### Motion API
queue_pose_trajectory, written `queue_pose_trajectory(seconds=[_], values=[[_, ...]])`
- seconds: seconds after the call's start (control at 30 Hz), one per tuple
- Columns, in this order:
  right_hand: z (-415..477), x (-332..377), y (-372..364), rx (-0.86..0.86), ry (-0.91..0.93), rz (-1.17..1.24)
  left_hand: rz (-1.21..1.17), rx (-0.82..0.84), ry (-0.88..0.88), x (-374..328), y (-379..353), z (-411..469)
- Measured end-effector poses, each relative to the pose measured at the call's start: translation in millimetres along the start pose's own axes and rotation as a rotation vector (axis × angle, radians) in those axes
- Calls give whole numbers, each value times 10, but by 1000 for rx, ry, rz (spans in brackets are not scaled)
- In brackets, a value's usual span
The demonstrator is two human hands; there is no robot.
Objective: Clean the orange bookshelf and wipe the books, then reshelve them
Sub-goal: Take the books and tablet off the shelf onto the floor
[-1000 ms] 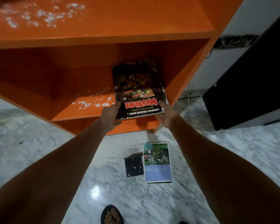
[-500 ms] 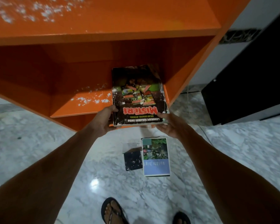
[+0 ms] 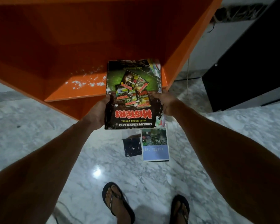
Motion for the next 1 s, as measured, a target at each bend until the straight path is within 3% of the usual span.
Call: queue_pose_trajectory(seconds=[0.13, 0.3, 0.6, 1.0], values=[[31, -171, 102, 54, -34, -11, 44, -34, 1, 42, 23, -33], [-517, -389, 270, 154, -61, -4, 214, 47, 67, 420, -86, -296], [-645, -1127, 946, 164, -159, -65, 259, 98, 191, 1323, -506, -387], [355, -2385, 1259, 32, -213, 62, 361, -56, 150, 2438, -825, 884]])
Point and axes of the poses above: each hand's wrist, its own z-axis towards the middle knuckle, its own y-axis out of the back of the hand, x = y × z, the point moved 7 cm from there along z, towards the middle knuckle
